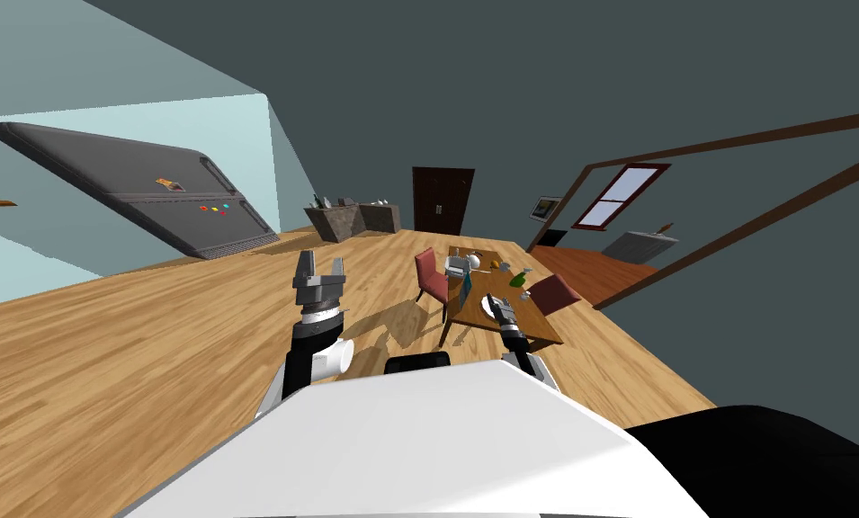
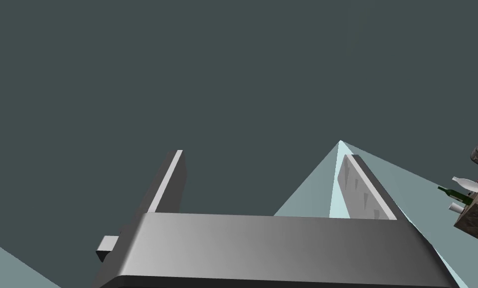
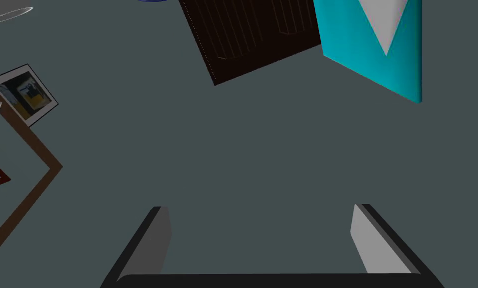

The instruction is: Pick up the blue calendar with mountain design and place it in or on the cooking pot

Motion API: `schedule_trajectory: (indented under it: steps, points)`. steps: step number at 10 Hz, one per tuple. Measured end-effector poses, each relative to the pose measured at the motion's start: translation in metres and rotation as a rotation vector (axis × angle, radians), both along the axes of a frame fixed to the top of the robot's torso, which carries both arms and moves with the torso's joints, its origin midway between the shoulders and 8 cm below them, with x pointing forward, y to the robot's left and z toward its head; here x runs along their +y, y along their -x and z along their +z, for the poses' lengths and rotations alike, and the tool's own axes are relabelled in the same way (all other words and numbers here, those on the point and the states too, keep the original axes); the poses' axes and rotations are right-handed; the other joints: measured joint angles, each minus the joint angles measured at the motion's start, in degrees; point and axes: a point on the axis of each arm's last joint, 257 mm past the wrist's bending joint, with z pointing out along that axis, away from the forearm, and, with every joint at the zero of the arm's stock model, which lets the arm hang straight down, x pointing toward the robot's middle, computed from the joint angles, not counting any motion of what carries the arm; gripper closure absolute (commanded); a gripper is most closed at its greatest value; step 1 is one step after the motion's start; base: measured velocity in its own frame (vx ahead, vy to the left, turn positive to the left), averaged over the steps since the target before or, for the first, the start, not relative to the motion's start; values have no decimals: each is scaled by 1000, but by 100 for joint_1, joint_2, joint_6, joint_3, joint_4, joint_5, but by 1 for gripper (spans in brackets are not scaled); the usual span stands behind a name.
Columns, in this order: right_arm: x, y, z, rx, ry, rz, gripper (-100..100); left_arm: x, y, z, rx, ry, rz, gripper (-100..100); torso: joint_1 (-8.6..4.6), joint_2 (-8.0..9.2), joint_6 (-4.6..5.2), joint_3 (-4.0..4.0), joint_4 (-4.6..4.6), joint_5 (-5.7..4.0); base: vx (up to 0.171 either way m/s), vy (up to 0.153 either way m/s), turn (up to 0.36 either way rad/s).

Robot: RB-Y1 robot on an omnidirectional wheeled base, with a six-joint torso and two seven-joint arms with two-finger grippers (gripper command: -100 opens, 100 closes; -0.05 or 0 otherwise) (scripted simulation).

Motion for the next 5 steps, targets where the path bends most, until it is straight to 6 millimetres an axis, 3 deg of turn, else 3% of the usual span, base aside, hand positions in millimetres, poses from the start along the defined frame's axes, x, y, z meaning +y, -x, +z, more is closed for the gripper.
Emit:
schedule_trajectory:
  steps: [5]
  points:
    - [-9, 9, -32, 66, 70, -15, -100, 0, 0, 0, 0, 0, 0, 0, -7, 7, -2, 3, 1, -1, 53, 75, -70]
